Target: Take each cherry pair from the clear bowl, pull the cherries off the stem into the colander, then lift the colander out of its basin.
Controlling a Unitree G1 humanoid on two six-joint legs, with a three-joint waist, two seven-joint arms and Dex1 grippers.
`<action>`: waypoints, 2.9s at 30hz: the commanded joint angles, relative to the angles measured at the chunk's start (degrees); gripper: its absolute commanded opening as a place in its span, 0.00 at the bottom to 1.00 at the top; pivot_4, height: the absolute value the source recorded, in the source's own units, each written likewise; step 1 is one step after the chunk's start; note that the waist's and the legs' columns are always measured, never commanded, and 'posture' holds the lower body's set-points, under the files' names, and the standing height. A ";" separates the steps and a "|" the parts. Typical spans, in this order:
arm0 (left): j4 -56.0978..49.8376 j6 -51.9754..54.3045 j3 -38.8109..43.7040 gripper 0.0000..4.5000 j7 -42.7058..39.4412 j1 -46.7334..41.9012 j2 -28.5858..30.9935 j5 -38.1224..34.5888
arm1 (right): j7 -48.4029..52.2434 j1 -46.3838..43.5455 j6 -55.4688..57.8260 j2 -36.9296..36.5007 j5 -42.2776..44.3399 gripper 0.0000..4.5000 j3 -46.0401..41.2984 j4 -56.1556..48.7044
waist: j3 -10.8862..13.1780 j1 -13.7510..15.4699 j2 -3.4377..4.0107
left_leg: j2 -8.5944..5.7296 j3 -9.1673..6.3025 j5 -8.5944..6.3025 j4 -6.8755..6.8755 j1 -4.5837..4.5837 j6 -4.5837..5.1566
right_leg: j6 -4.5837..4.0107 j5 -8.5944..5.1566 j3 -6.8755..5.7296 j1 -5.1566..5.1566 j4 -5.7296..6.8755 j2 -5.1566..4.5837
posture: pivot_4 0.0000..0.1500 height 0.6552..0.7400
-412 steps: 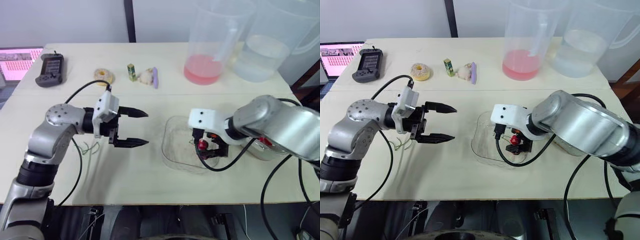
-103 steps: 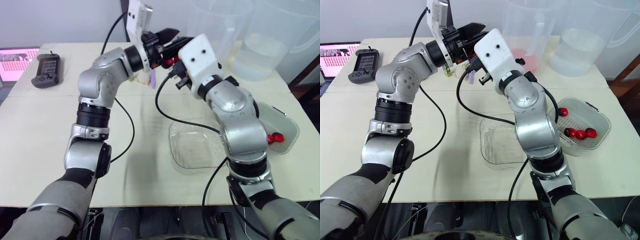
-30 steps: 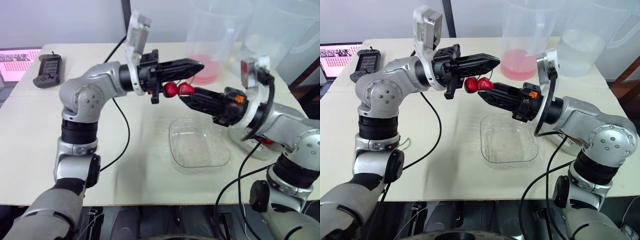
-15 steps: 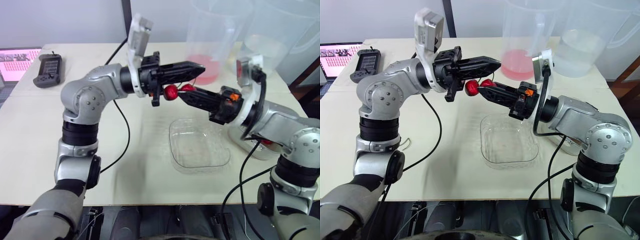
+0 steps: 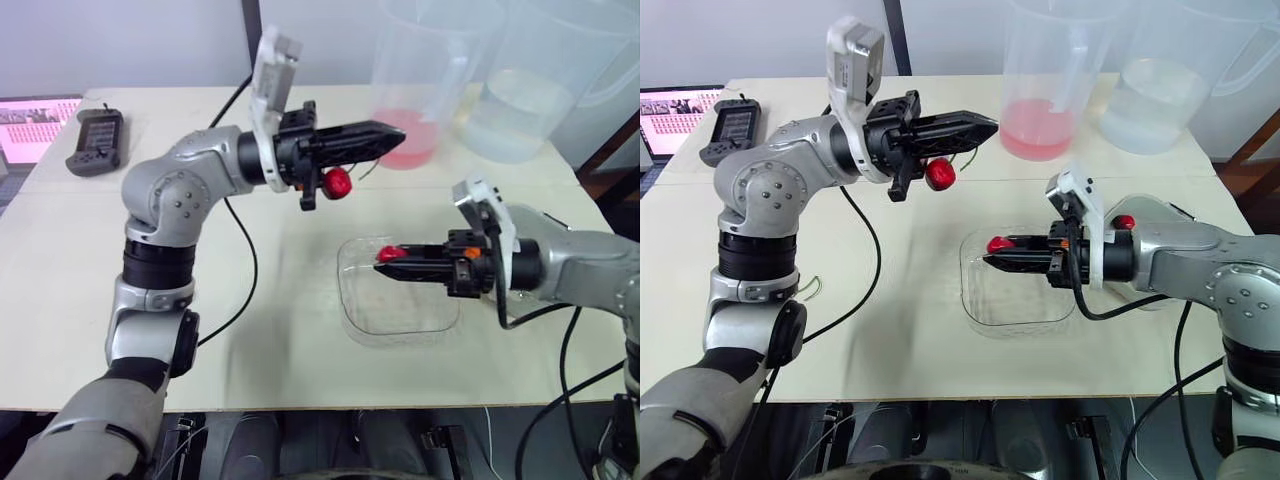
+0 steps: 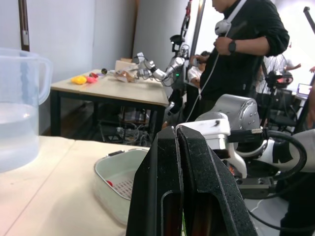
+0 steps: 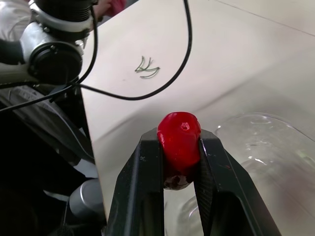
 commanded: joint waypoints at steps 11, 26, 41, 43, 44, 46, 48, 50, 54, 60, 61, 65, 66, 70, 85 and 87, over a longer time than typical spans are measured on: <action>-2.48 -2.33 1.89 0.00 1.08 2.29 0.13 -0.20 | 22.80 16.22 -22.24 -30.20 -32.49 0.08 -10.70 21.41 | 0.00 1.30 0.00 | -0.03 0.16 -0.01 -0.03 0.01 0.01 | 0.05 -0.03 0.05 -0.01 -0.09 -0.08 | 1.00 1.00; -6.65 -0.61 3.29 0.00 6.92 5.47 -1.26 -3.64 | 29.00 8.88 -38.23 -25.80 -50.40 0.95 0.09 44.14 | -0.01 0.28 0.02 | -0.04 0.30 0.02 0.12 0.09 -0.04 | 0.03 0.01 0.18 0.02 0.04 -0.12 | 1.00 1.00; -5.21 0.27 3.04 0.00 7.87 3.30 -3.70 -6.29 | 22.09 -6.66 -6.23 -10.73 -14.89 0.99 -10.14 12.57 | 0.00 0.01 0.04 | -0.03 0.22 0.02 0.17 0.11 -0.04 | 0.02 0.02 0.15 0.13 0.04 -0.07 | 1.00 1.00; -5.03 0.94 3.23 0.00 7.68 2.84 -4.12 -6.99 | 16.31 -8.67 -4.77 -3.93 -10.66 0.99 -8.86 9.47 | 0.00 -0.01 0.04 | -0.03 0.18 0.02 0.25 0.08 -0.04 | 0.02 0.03 0.14 0.13 0.05 -0.05 | 1.00 1.00; -5.00 1.22 3.11 0.00 7.59 2.65 -4.21 -7.11 | 13.02 -9.46 -4.45 -0.04 -9.09 0.99 -7.99 8.54 | 0.00 0.00 0.04 | -0.03 0.17 0.02 0.27 0.06 -0.04 | 0.02 0.03 0.14 0.12 0.06 -0.05 | 1.00 1.00; -4.94 1.56 2.77 0.00 7.33 2.26 -4.28 -7.19 | 7.48 -10.25 -4.55 6.75 -7.17 0.99 -6.04 7.26 | 0.00 0.00 0.04 | -0.03 0.13 0.02 0.34 0.02 -0.03 | 0.03 0.04 0.12 0.12 0.08 -0.04 | 1.00 1.00; -4.88 1.80 2.57 0.00 7.11 1.97 -4.24 -7.22 | 3.85 -10.22 -5.33 11.58 -6.86 0.99 -4.12 6.19 | 0.00 0.05 0.05 | -0.04 0.12 0.02 0.37 0.00 -0.03 | 0.04 0.05 0.12 0.12 0.09 -0.06 | 1.00 1.00; -4.86 2.13 2.53 0.00 7.15 1.60 -4.25 -7.39 | 0.76 -10.59 -6.12 15.59 -6.69 0.99 -2.57 5.92 | 0.00 0.22 0.05 | -0.04 0.09 0.01 0.39 -0.03 -0.03 | 0.06 0.06 0.10 0.12 0.09 -0.05 | 1.00 1.00; -5.13 2.87 2.52 0.00 6.94 1.40 -3.91 -7.58 | -3.81 -11.66 -6.84 20.76 -4.29 0.99 -1.88 6.33 | 0.00 0.18 0.05 | -0.04 0.09 0.01 0.42 -0.04 -0.03 | 0.09 0.07 0.10 0.12 0.09 -0.06 | 1.00 1.00; -5.52 3.07 2.09 0.00 6.75 1.61 -3.59 -7.43 | -6.48 -11.11 -7.65 23.75 -1.59 0.81 -0.85 5.61 | 0.00 0.00 0.05 | -0.04 0.07 0.01 0.42 -0.03 -0.03 | 0.08 0.08 0.09 0.12 0.12 -0.04 | 1.00 1.00; -5.52 3.07 2.05 0.00 6.68 1.57 -3.54 -7.46 | -6.54 -10.83 -7.77 23.74 -1.31 0.70 -0.87 5.53 | 0.00 -0.01 0.05 | -0.04 0.07 0.01 0.42 -0.03 -0.02 | 0.08 0.08 0.09 0.12 0.12 -0.04 | 1.00 1.00; -5.42 2.98 1.92 0.00 6.22 1.49 -3.30 -7.35 | -6.39 -10.28 -8.07 23.08 -0.91 0.60 -0.60 5.24 | 0.00 -0.04 0.05 | -0.04 0.07 0.01 0.42 -0.03 -0.02 | 0.08 0.08 0.09 0.12 0.12 -0.04 | 1.00 1.00; -5.33 2.93 1.91 0.00 6.16 1.42 -3.32 -7.29 | -6.44 -10.23 -8.09 22.96 -0.82 0.60 -0.48 5.23 | 0.00 -0.04 0.06 | -0.04 0.07 0.01 0.42 -0.03 -0.02 | 0.08 0.08 0.09 0.12 0.12 -0.04 | 1.00 1.00; -5.19 2.71 1.73 0.00 5.85 1.32 -3.39 -7.06 | -7.00 -10.44 -8.20 22.84 -0.13 0.60 -0.15 5.39 | 0.00 -0.05 0.05 | -0.04 0.07 0.01 0.42 -0.03 -0.02 | 0.08 0.08 0.10 0.12 0.12 -0.04 | 1.00 1.00; -5.28 0.93 0.83 0.00 4.89 1.62 -3.28 -5.74 | -7.87 -9.86 -5.71 19.13 2.31 0.21 2.47 4.75 | 0.00 -0.09 0.06 | -0.03 0.07 0.01 0.42 -0.03 -0.02 | 0.07 0.08 0.10 0.12 0.12 -0.04 | 1.00 1.00; -5.10 0.45 1.02 0.00 5.09 1.59 -3.62 -5.44 | -6.32 -9.25 -3.76 16.68 2.13 0.21 4.13 3.95 | 0.00 -0.08 0.05 | -0.03 0.07 0.01 0.42 -0.03 -0.02 | 0.07 0.07 0.10 0.12 0.12 -0.04 | 1.00 1.00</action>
